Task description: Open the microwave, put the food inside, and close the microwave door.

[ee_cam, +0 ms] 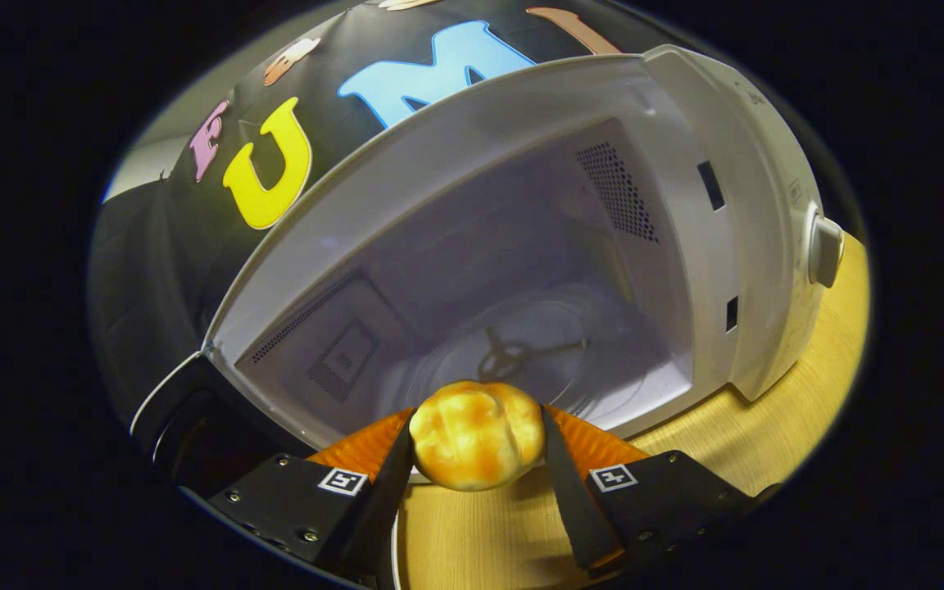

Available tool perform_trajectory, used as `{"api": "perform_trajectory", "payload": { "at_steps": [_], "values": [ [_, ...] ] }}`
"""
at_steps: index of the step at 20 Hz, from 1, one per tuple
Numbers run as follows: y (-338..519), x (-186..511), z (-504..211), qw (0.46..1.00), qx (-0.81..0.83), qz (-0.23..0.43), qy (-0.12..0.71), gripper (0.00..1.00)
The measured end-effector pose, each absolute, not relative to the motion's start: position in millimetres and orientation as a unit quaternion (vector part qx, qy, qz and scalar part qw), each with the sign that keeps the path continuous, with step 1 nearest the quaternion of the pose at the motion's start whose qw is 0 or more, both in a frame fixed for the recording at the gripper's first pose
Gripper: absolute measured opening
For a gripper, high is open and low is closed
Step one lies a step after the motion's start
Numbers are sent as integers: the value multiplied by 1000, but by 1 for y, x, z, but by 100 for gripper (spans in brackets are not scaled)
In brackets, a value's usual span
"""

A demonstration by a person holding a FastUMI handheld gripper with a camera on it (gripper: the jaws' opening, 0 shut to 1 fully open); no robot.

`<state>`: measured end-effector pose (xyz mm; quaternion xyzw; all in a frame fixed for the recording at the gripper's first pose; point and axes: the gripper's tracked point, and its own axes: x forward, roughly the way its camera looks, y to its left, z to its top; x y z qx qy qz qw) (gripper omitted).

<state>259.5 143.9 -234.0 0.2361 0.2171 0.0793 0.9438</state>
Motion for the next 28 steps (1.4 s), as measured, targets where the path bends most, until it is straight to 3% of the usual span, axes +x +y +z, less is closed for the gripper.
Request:
{"api": "perform_trajectory", "payload": {
  "at_steps": [4, 7, 11, 28],
  "values": [
    [147, 269, -242, 949, 223, 70, 211, 83],
    [149, 273, -242, 954, 212, 59, 206, 93],
    [149, 271, -242, 959, 191, 56, 202, 95],
    [145, 279, -236, 981, 108, 43, 155, 95]
  ]
}}
